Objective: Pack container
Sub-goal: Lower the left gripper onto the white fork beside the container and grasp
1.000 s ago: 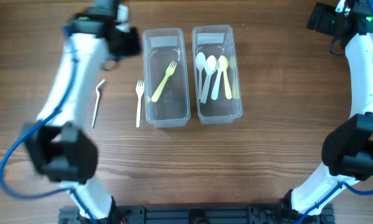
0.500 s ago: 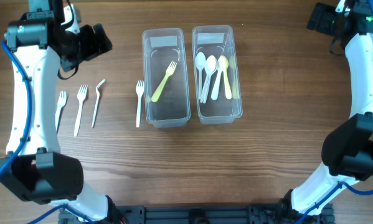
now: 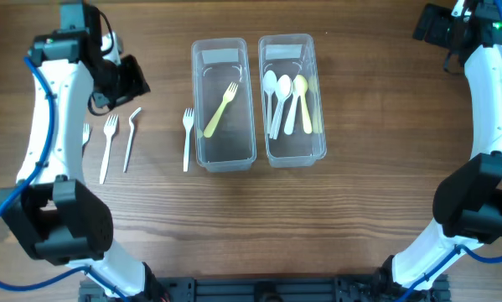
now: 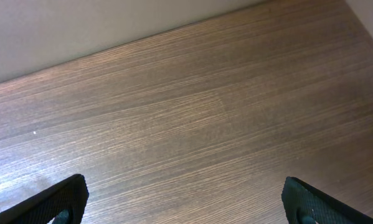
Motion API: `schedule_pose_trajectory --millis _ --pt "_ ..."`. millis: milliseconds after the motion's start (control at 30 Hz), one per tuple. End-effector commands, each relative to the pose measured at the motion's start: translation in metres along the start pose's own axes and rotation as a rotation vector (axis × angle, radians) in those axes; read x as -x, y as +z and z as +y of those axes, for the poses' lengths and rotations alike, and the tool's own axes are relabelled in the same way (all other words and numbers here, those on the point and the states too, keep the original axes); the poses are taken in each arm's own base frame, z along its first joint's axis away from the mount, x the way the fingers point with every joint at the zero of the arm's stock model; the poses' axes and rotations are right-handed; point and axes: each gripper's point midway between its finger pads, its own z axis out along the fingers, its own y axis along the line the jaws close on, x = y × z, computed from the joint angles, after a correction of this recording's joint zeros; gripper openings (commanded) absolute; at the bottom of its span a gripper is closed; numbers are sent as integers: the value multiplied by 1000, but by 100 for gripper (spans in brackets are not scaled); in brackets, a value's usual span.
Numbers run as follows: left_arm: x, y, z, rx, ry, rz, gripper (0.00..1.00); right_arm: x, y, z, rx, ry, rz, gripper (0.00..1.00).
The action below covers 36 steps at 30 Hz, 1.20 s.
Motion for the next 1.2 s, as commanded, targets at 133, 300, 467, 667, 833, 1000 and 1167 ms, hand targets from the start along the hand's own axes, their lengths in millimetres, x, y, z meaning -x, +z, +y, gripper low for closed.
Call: schedule_pose_trajectory --millis 133,300,467,667,833,1000,1167 --pt "-36 60 4 20 34 110 48 6 -6 1 -6 -4 -21 100" --pt "-47 78 -18 0 172 104 47 6 -6 1 -6 -4 -21 100" --pt "-55 86 -26 54 240 104 37 6 -6 1 -6 -4 -21 100" --pt "-60 94 -25 74 246 126 31 6 -6 1 -6 -3 -21 100" --pt "-63 102 -21 82 240 149 29 6 -6 1 -6 -4 -21 100" --pt "-66 111 -21 78 237 173 29 6 -6 1 -6 -3 -21 100" --pt "-69 120 -18 86 233 196 28 6 -6 1 -6 -3 -21 100"
